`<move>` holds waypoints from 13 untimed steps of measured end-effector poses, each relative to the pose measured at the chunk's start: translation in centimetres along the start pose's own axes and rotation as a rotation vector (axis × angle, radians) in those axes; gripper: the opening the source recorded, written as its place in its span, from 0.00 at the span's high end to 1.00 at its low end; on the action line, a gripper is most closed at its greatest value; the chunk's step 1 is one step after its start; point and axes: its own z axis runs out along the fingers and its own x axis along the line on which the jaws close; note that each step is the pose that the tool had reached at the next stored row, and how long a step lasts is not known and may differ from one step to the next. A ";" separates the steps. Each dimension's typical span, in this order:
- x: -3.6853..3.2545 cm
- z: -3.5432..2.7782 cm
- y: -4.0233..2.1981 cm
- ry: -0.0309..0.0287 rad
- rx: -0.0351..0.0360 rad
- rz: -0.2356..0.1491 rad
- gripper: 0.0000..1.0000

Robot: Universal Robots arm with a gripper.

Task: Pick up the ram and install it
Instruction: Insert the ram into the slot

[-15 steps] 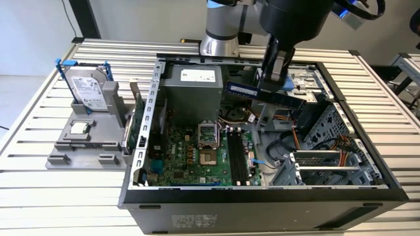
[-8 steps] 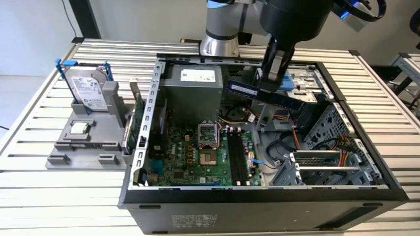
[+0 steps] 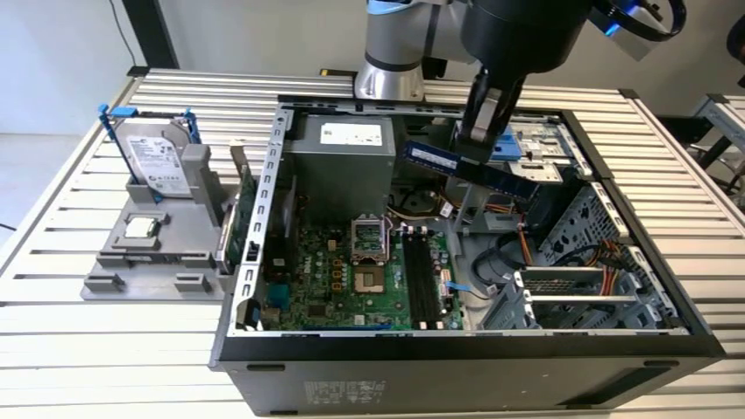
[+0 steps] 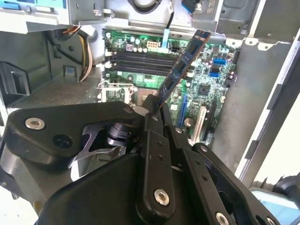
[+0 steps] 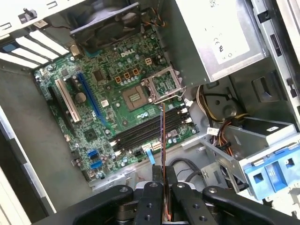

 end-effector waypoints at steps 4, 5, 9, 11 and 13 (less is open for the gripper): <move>0.00 0.00 0.00 0.0002 0.0014 0.027 1.00; 0.00 0.00 0.00 0.0002 0.0017 0.034 1.00; 0.00 0.00 0.00 0.0004 0.0031 0.061 1.00; 0.00 0.00 0.00 0.0005 0.0037 0.074 1.00; 0.00 0.00 0.00 0.0006 0.0045 0.088 1.00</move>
